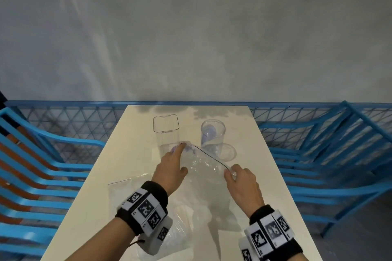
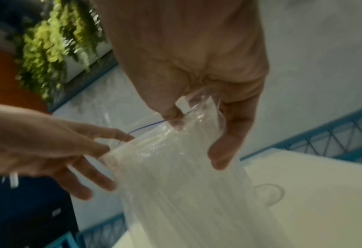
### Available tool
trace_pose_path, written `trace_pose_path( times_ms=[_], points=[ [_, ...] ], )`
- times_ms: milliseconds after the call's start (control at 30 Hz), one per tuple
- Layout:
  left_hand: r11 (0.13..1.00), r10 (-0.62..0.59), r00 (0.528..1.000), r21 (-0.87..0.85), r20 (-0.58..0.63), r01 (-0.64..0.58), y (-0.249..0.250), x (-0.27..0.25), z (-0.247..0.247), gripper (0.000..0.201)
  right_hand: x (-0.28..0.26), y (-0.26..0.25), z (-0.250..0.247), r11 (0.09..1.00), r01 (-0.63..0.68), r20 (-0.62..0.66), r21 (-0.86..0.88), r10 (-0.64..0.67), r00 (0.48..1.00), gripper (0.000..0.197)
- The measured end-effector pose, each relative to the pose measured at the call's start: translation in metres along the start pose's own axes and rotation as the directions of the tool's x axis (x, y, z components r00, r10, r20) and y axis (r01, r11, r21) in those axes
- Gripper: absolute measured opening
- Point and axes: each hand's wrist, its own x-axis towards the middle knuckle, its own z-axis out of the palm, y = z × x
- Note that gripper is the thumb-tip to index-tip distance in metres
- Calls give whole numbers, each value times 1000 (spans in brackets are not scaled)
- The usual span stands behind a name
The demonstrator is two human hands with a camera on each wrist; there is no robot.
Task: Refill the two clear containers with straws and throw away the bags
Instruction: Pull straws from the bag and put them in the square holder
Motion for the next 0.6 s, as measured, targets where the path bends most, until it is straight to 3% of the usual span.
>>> trace_pose_path(
  times_ms=[33,100,167,233,333,367,433,500,567,600],
  points=[
    [974,-5,1000,-227,0,5,1,1,0,55,1,-1,0,995,43,-29,92,-40,999,26],
    [750,-58,998,-659,27,61,2,2,-2,52,2,1,-3,974,98,-122,207,-73,990,24],
    [526,-61,995,-845,81,101,2,2,-2,45,3,7,-10,964,114,-173,241,-73,982,26],
    [457,-67,988,-876,137,153,1,1,2,38,-1,13,-17,961,106,-188,254,-59,980,28],
    [549,-121,962,-791,243,269,-4,1,8,31,-5,20,-15,927,88,-196,364,-15,980,38],
    [606,-130,966,-753,223,255,-7,1,11,33,-6,22,-11,918,89,-207,387,-8,978,40],
    [794,-52,998,-604,35,63,-11,-1,17,38,-5,25,-1,908,85,-234,411,15,972,42],
    [957,128,986,-246,-105,-151,-14,-4,24,45,-6,25,7,901,63,-259,429,56,964,40],
    [982,181,983,64,-33,-178,-19,-3,30,52,-7,23,13,893,58,-276,446,76,958,37],
    [985,141,990,93,26,-143,-21,-1,29,58,-9,22,15,889,62,-282,454,77,956,35]
  ],
)
